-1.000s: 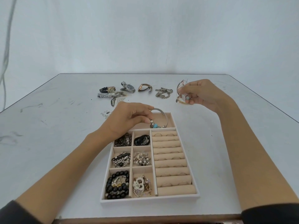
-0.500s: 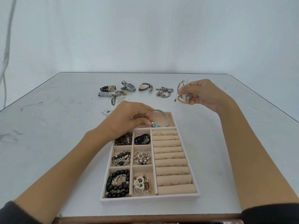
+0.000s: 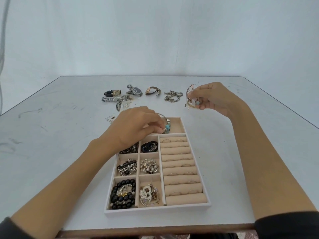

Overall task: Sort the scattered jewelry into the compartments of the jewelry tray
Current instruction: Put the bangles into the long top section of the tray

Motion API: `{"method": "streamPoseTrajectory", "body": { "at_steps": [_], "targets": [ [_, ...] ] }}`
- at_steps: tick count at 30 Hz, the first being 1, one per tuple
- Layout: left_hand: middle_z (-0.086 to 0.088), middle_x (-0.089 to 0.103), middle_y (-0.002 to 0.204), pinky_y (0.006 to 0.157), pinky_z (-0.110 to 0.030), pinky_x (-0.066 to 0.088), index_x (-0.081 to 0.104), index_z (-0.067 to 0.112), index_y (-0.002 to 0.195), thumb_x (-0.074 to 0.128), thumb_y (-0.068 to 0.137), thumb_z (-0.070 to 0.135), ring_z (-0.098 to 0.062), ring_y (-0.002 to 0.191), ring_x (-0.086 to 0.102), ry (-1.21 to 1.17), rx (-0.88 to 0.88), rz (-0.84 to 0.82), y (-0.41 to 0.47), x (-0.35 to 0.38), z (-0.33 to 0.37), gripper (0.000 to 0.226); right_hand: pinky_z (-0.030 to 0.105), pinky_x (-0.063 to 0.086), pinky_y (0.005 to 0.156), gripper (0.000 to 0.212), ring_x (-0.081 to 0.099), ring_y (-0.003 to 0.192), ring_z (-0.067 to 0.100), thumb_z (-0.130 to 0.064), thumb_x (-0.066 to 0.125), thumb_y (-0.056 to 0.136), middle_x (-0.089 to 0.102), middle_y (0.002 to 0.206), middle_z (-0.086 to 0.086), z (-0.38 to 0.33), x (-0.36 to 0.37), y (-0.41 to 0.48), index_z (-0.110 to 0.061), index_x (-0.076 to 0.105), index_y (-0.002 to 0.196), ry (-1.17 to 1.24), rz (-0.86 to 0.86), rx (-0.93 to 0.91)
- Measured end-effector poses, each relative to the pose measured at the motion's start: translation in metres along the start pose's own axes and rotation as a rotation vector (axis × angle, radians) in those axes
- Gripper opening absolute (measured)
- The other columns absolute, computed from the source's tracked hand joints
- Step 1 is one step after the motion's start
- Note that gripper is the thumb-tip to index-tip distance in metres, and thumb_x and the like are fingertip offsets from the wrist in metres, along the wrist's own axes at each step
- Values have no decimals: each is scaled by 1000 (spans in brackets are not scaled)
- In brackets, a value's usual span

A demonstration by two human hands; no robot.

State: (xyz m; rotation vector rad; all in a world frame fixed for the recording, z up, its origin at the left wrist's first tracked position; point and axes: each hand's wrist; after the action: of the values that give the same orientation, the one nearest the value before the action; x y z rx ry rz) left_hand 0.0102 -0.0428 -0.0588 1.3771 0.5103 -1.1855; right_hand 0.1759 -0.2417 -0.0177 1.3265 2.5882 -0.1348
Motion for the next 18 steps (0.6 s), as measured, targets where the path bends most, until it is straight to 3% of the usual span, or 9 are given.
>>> {"method": "streamPoseTrajectory", "body": {
  "at_steps": [4, 7, 10, 12, 15, 18],
  "targets": [
    [19, 71, 82, 73, -21, 50, 77, 22, 90, 68, 83, 23, 2, 75, 64, -203, -91, -24, 4, 9, 6, 11, 18, 44, 47, 19, 50, 49, 13, -6, 71, 80, 57, 66, 10, 0, 2, 0, 8, 68, 92, -2, -3, -2],
    [27, 68, 85, 80, -9, 47, 77, 17, 92, 69, 83, 5, 9, 85, 65, -391, -189, -43, 4, 9, 11, 16, 18, 45, 47, 18, 50, 50, 14, -7, 71, 79, 57, 67, 11, 0, 3, 0, 7, 68, 90, -11, -13, -4],
    [5, 75, 96, 88, -19, 52, 75, 14, 95, 61, 86, -6, -4, 92, 69, -506, -218, -81, 4, 8, 14, 26, 19, 45, 48, 24, 51, 51, 14, -7, 72, 79, 57, 67, 11, 1, 3, 1, 11, 67, 93, -17, -12, 0],
    [-1, 75, 96, 85, -23, 54, 74, 15, 96, 58, 85, -12, -6, 91, 69, -550, -226, -68, 3, 5, 14, 33, 19, 45, 48, 28, 51, 50, 14, -8, 72, 79, 57, 66, 10, 1, 3, 1, 15, 65, 96, -19, -9, 1],
    [7, 72, 98, 73, -26, 54, 74, 21, 95, 58, 84, -11, -5, 95, 66, -470, -219, -9, 3, 1, 5, 37, 19, 44, 48, 30, 51, 51, 15, -8, 72, 79, 56, 66, 10, 1, 3, 2, 15, 65, 97, -26, -11, 2],
    [9, 72, 97, 77, -31, 53, 74, 28, 95, 68, 84, 4, -7, 94, 65, -338, -281, -12, 1, -3, -9, 27, 19, 45, 48, 28, 51, 52, 16, -8, 72, 79, 56, 65, 10, 1, 4, 1, 13, 66, 97, -34, -19, 4]
  ]
}}
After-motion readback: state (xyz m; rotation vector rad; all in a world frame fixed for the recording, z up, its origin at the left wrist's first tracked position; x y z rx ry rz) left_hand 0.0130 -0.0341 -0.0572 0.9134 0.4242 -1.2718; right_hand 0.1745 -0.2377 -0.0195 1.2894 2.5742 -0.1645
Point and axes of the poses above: each hand's wrist, its own y-axis towards the middle knuckle, its own x-axis out of the palm, z = x × y
